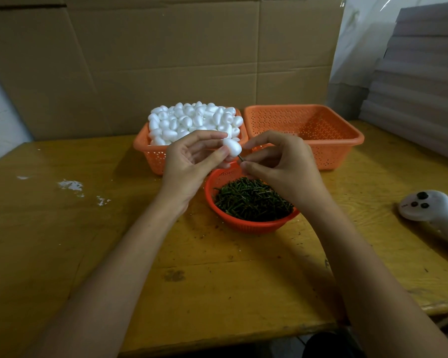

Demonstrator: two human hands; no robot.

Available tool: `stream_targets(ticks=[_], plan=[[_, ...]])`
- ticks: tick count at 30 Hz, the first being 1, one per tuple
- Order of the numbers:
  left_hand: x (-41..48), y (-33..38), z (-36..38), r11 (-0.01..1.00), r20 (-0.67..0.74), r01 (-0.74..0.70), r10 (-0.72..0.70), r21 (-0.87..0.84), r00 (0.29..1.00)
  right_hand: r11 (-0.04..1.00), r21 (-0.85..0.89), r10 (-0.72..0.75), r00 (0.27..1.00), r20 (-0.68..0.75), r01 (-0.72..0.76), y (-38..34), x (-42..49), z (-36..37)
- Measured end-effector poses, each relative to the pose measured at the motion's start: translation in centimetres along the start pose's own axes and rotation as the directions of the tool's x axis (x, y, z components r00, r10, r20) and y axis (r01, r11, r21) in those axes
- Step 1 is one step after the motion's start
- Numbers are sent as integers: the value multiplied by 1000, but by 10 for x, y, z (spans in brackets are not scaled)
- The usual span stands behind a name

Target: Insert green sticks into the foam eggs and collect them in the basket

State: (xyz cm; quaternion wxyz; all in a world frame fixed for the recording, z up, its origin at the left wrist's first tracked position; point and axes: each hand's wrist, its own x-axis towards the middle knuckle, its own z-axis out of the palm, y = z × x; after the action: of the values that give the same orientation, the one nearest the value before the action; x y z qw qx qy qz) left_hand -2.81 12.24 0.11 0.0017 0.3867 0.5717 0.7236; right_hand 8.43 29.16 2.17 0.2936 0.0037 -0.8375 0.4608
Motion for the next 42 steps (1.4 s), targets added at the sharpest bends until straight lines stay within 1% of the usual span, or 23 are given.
stream_targets(ticks=[10, 14, 15, 16, 17, 18, 19, 20, 21, 22, 26, 27, 29, 32, 34, 36, 38, 42], plan=[[-2, 3, 2, 1000, 62, 0, 0, 6, 998, 1000, 13, -13, 999, 29, 12, -1, -4, 1], [0, 0, 2, 1000, 64, 4, -4, -2, 998, 1000, 30, 1, 999, -39, 0, -1, -3, -1], [0, -1, 1, 999, 48, 5, -6, 32, 999, 1000, 30, 8, 997, -73, -6, -1, -2, -3], [1, -3, 0, 992, 22, -10, 8, 124, 1000, 1000, 24, 20, 993, -113, -18, 0, -1, -5], [1, -5, -2, 956, -7, -49, 53, 291, 999, 999, 12, 35, 987, -158, -34, 1, -1, -8], [1, -8, -5, 858, -15, -106, 131, 502, 991, 999, -9, 49, 978, -204, -52, 3, 0, -12], [0, -11, -7, 696, 15, -162, 212, 700, 977, 997, -41, 55, 966, -252, -68, 5, 1, -16], [-1, -14, -9, 520, 56, -195, 270, 831, 961, 993, -80, 54, 953, -297, -81, 6, 1, -21], [-1, -15, -12, 389, 83, -199, 295, 900, 952, 989, -119, 47, 941, -336, -92, 8, 2, -25], [-1, -15, -14, 307, 85, -178, 293, 935, 952, 983, -151, 39, 928, -369, -102, 10, 2, -29], [3, -17, -25, 108, 2, -31, 257, 994, 967, 941, -297, 13, 894, -448, -163, 18, 3, -38], [3, -18, -29, 76, -17, -1, 236, 997, 972, 931, -318, 18, 891, -453, -181, 20, 4, -40], [4, -20, -36, 49, -33, 24, 185, 998, 982, 919, -328, 48, 887, -460, -220, 25, 6, -44], [5, -25, -42, 7, -8, 7, 113, 1000, 994, 908, -318, 96, 873, -478, -274, 31, 9, -49], [6, -27, -41, -49, 14, -10, 93, 999, 996, 901, -329, 94, 867, -489, -283, 33, 10, -50], [7, -27, -41, -82, 15, -7, 101, 997, 995, 896, -347, 77, 866, -494, -278, 33, 10, -48], [8, -26, -41, -92, 6, 5, 118, 996, 993, 889, -362, 71, 864, -498, -282, 34, 11, -47], [7, -23, -40, -82, -26, 36, 118, 996, 993, 880, -380, 61, 860, -506, -286, 34, 13, -46]])
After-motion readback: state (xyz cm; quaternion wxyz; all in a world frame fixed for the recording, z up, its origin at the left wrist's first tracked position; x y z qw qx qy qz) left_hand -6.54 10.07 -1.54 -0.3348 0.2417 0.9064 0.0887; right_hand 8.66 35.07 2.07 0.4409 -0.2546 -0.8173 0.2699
